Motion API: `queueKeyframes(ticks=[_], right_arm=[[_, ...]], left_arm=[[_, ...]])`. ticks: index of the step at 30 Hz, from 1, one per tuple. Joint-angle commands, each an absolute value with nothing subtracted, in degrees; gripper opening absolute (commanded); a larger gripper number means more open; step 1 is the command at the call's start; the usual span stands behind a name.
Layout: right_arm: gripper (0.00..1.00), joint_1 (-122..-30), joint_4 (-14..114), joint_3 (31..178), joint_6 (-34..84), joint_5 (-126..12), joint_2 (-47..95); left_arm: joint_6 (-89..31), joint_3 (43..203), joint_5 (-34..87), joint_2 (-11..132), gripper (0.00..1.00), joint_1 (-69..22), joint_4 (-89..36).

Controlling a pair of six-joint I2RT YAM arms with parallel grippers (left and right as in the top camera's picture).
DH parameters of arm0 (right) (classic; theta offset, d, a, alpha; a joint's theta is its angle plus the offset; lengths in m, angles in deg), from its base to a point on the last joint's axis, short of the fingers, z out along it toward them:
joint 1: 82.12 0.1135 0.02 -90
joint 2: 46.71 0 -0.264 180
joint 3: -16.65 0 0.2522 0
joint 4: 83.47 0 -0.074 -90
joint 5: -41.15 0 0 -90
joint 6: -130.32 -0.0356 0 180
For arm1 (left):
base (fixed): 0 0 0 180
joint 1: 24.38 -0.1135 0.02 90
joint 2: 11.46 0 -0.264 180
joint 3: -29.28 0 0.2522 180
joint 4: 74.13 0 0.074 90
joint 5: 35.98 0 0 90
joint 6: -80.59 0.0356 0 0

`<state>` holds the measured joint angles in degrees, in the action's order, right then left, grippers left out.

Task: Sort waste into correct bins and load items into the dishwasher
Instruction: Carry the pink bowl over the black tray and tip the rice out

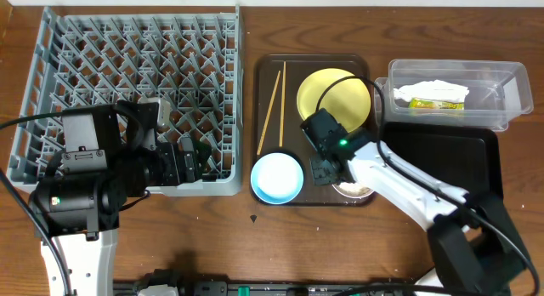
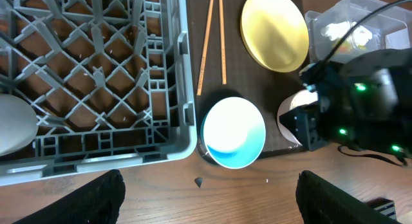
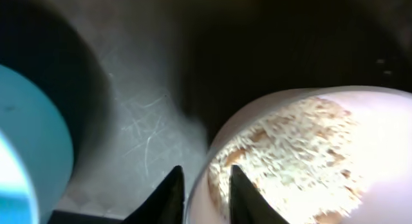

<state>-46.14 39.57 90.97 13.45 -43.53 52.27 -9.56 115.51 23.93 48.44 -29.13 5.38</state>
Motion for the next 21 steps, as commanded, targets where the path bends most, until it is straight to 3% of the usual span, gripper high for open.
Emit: queueKeyframes(ticks=[1,4,11,13,18,21], right_arm=[[0.15,-45.17,39.98,91.54,12.49,-44.77,54.10],[0.02,-45.20,39.94,91.54,11.81,-44.51,54.17],[0.01,-45.85,37.97,93.00,11.63,-46.15,52.90],[0.01,-47.19,37.73,93.53,11.66,-49.62,50.82],[0.01,-57.02,39.72,93.64,13.93,-67.98,42.45],[0.01,-67.88,39.92,93.64,18.74,-85.71,38.19]], left_arm=[[-9.01,116.40,23.15,48.39,0.86,-29.00,5.60],[-9.01,116.40,23.15,48.39,0.86,-29.00,5.60],[-9.01,116.40,23.17,48.39,0.86,-29.00,5.58],[-9.01,116.40,23.17,48.39,0.96,-29.00,5.58],[-9.01,116.40,23.17,48.39,1.00,-29.00,5.58],[-9.01,116.40,23.17,48.39,1.00,-29.00,5.58]])
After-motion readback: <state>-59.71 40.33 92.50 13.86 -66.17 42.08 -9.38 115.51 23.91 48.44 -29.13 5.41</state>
